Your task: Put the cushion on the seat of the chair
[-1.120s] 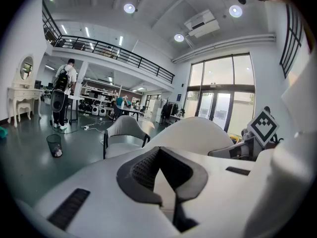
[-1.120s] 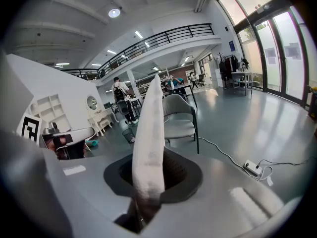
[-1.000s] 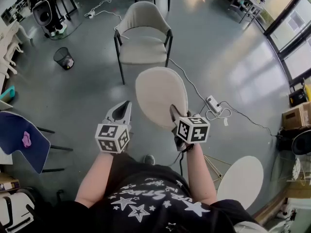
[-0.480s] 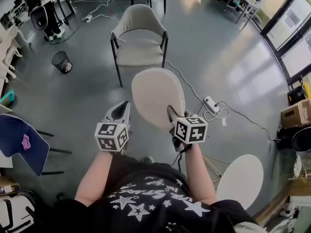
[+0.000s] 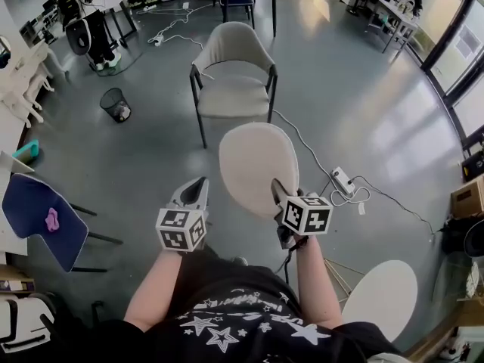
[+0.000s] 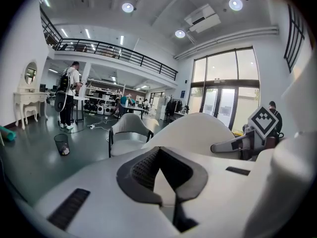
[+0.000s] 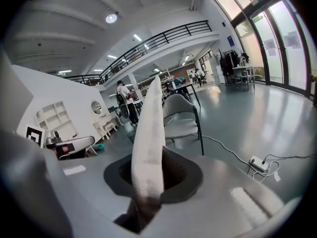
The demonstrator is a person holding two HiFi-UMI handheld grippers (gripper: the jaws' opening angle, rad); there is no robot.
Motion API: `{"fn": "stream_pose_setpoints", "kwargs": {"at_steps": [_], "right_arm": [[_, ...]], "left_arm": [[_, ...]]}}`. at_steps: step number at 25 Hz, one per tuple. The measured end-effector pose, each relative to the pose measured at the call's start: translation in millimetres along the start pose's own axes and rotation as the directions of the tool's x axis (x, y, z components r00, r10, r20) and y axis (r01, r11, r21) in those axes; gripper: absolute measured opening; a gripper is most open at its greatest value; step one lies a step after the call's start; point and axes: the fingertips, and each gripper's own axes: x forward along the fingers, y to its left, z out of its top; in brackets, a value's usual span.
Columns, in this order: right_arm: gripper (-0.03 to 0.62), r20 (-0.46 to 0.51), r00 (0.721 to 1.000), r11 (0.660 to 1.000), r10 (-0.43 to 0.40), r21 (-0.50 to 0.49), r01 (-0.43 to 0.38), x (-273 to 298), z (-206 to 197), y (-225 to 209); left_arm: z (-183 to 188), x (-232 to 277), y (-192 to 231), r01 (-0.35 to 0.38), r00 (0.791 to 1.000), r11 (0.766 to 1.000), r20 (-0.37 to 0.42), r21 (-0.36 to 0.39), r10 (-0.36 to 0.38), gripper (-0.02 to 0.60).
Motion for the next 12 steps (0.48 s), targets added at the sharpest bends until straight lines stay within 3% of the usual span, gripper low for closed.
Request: {"fn": "stream_pose_setpoints", "kwargs": {"at_steps": [6,12], "right_arm": [[0.058,-0.031,1.000,0.998,0.002,0.055,0.000,11.9,-15.7,-4.1],[0.058,-0.051,0.998,0.997,-0.028,0.069,0.032,26.9,-10.5,-17.2]], "left_arm": [[-9.6,-0.2,17.9,-0.024,1.000,1.000,-0.020,-0.011,0.024,0.008],[-8.9,30.9,27.4,0.009,0.999,1.000,-0.038,-0.030,-0.010,0.008]]}}
